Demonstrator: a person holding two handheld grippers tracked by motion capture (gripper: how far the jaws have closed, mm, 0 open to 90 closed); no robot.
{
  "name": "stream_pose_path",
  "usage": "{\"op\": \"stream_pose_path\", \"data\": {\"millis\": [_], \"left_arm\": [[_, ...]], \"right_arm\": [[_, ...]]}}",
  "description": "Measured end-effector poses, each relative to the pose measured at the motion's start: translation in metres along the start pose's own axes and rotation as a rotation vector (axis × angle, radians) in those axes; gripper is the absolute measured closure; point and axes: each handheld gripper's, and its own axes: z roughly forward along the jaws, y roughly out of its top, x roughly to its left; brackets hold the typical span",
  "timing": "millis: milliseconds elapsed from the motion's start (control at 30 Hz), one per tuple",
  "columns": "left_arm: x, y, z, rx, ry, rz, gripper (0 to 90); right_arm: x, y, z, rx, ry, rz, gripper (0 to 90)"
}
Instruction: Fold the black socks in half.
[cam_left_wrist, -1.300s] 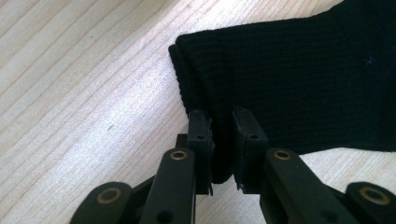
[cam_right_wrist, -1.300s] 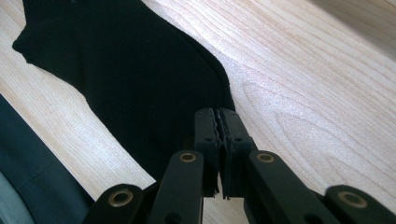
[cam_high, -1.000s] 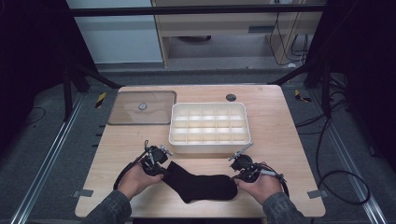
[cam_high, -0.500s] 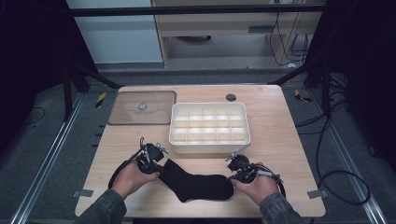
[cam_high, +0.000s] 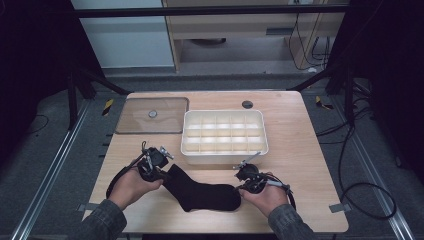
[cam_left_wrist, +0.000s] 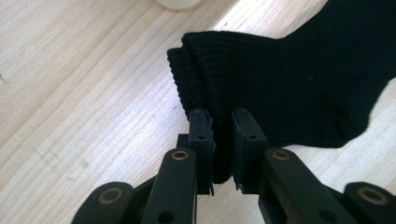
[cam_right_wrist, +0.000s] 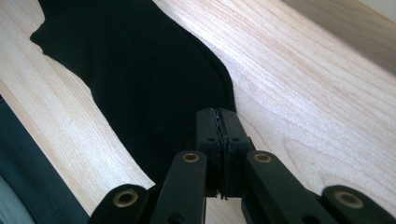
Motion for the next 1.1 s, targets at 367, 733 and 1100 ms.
{"op": "stream_pose_path", "data": {"millis": [367, 733, 1100], "left_arm": [[-0.022, 0.015, -0.011, -0.025, -0.007, 0.065, 79.1], [-0.056, 0.034, -0.007, -0.033, -0.044, 0.149, 79.0], [-0.084, 0.050, -0.001, -0.048, -0.095, 0.201, 78.9]], "right_arm": [[0.003, 0.001, 0.006, 0.011, 0.007, -0.001, 89.1], [-0.002, -0.003, 0.007, 0.011, 0.018, 0.012, 89.1], [-0.005, -0.006, 0.006, 0.009, 0.028, 0.029, 89.0]]}}
